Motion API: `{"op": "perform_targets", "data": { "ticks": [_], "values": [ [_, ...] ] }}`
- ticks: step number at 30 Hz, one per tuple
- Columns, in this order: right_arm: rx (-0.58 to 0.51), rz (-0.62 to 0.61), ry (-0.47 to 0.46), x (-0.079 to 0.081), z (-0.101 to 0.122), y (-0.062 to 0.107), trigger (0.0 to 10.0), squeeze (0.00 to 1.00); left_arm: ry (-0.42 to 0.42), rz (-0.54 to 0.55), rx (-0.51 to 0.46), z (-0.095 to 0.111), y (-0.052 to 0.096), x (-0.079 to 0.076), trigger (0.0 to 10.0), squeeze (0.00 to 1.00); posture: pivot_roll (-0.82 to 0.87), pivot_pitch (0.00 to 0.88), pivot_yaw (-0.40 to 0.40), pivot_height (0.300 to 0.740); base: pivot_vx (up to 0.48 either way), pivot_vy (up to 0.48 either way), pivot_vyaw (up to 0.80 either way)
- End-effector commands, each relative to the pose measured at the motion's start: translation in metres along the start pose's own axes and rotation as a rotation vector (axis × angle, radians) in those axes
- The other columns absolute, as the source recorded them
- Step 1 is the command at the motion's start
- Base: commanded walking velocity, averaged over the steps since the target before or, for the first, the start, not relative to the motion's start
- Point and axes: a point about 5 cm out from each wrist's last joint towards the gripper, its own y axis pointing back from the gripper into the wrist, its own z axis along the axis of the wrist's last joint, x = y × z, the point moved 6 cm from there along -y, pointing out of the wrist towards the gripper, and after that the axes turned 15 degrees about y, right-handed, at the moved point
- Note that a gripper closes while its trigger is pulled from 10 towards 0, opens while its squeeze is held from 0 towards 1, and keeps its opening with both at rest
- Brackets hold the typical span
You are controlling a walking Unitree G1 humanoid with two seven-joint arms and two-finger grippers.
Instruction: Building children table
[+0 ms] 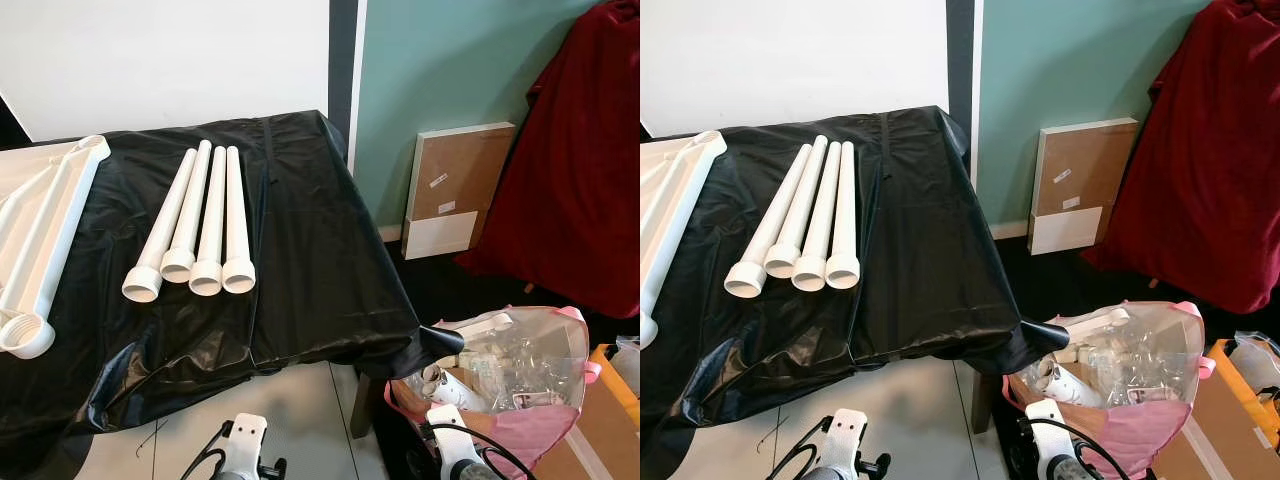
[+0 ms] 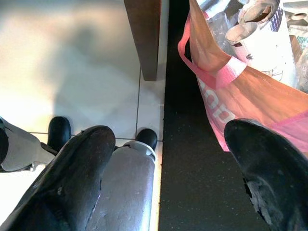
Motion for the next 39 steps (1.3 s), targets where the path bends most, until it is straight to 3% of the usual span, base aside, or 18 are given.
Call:
{"op": "perform_targets", "data": {
  "ticks": [1, 10, 15, 39],
  "values": [
    [0.002, 0.014, 0.01, 0.005, -0.002, 0.001, 10.0, 0.0, 0.006, 0.04, 0.041, -0.014, 0.002, 0.006, 10.0, 0.0, -0.1, 0.0, 0.0, 0.74, 0.0, 0.0, 0.8],
    [0.006, 0.019, 0.01, 0.007, -0.003, 0.001, 10.0, 0.0, -0.005, 0.043, 0.046, -0.014, 0.002, 0.007, 10.0, 0.0, -0.12, 0.0, 0.007, 0.74, 0.0, 0.0, 0.8],
    [0.02, -0.011, -0.054, 0.003, -0.009, 0.002, 10.0, 0.0, -0.021, 0.03, 0.061, -0.018, 0.003, 0.006, 10.0, 0.0, -0.14, 0.0, 0.041, 0.74, 0.0, 0.0, 0.0],
    [0.111, -0.019, -0.076, 0.004, -0.038, 0.011, 10.0, 0.0, -0.004, 0.053, 0.081, -0.02, 0.003, 0.008, 10.0, 0.0, -0.15, 0.0, 0.055, 0.74, 0.0, 0.0, 0.0]
  ]
}}
